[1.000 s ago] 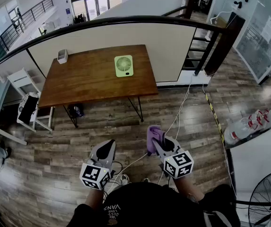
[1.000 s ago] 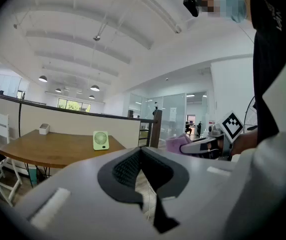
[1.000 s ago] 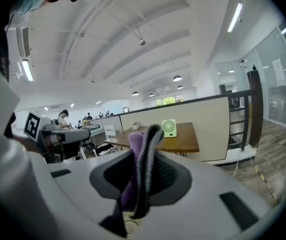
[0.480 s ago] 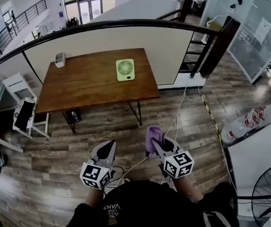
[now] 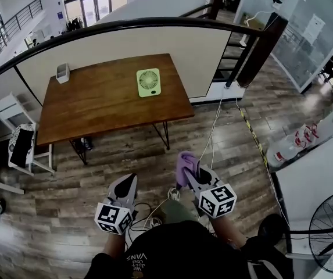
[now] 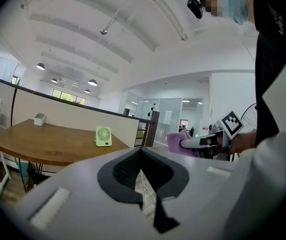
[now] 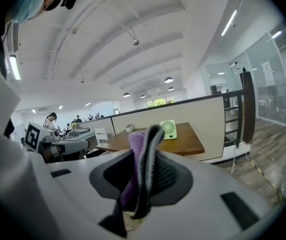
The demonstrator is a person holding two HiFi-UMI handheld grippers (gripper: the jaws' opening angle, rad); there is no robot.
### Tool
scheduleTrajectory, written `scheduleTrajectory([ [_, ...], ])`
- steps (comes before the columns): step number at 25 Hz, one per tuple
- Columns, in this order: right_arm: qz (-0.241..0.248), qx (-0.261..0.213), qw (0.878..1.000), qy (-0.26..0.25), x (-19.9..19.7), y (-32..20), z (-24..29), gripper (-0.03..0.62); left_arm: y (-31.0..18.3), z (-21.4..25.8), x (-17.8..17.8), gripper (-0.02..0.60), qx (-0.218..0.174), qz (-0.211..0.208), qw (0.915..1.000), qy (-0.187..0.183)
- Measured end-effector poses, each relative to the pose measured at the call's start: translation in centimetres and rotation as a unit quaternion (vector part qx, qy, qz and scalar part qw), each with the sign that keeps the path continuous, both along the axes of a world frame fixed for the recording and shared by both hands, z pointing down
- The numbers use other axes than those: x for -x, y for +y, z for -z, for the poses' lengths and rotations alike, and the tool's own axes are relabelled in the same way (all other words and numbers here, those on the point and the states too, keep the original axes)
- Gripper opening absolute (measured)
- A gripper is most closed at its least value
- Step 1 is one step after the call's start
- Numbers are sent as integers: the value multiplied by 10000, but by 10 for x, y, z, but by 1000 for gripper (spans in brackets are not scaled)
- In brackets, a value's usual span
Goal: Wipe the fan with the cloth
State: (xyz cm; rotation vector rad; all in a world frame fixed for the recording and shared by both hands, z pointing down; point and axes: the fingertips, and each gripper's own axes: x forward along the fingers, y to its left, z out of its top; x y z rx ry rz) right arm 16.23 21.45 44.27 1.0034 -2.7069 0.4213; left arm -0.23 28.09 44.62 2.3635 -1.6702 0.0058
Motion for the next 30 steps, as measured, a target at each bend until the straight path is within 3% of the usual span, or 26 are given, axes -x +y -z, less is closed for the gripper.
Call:
scheduleTrajectory([
  [7, 81, 86, 9999, -21, 15, -48, -9, 94, -34, -8, 24, 11, 118, 329, 9994, 56],
  [14, 227, 124, 9996, -76, 26, -115, -10, 94, -99, -6, 36, 11, 183, 485, 9986, -88],
  [23, 678, 158, 9976, -50, 40, -197, -12, 94, -172, -7, 37, 11, 277, 740, 9968, -135],
  [30, 1002, 238, 9947, 15, 59, -231, -25, 94, -201, -15, 50, 11, 393, 980, 9942, -191],
])
